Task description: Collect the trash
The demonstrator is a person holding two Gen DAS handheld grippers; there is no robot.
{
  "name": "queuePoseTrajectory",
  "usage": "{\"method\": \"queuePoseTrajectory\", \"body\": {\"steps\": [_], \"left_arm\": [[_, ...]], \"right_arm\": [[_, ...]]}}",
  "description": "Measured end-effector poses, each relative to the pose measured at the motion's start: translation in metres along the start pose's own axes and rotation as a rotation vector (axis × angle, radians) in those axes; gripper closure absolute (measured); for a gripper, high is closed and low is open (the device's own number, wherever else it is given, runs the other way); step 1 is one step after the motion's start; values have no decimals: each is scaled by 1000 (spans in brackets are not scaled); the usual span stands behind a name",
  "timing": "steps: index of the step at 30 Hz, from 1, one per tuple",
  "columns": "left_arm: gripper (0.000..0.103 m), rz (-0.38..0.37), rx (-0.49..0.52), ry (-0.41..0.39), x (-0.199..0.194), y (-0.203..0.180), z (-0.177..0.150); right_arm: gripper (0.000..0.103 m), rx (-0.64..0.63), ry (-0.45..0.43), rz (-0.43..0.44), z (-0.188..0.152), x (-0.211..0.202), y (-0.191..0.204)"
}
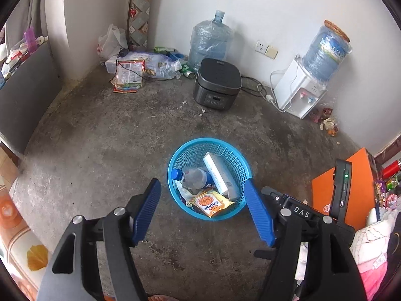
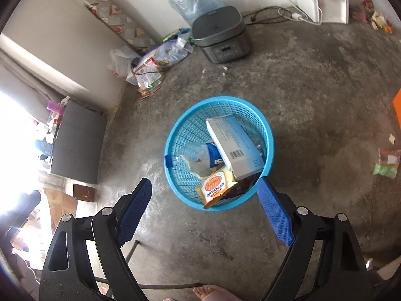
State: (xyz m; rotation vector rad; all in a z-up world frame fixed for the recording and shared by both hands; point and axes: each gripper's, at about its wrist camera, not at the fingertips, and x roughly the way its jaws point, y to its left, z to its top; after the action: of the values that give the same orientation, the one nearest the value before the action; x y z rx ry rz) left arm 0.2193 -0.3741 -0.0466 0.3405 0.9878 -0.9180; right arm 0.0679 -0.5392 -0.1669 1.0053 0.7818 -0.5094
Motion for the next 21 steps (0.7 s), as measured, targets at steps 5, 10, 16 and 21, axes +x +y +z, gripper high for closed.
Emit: {"method": "queuePoseTrajectory", "body": {"steps": [5,10,16,21], "left_arm": [[20,21,-55,-104,-91,15,-24],[5,207,-209,-240,-180,37,-64],[5,461,-355,-297,-256,60,-128],[5,644,-412,-311,-294,79,-201]], "right_arm": [[11,-130,-57,23,-19,-43,43],[8,-256,-119,-34,-51,-81,92],[8,-460,-72,85,-105,-110,162],[8,-777,14,205,-187,-114,219]]}}
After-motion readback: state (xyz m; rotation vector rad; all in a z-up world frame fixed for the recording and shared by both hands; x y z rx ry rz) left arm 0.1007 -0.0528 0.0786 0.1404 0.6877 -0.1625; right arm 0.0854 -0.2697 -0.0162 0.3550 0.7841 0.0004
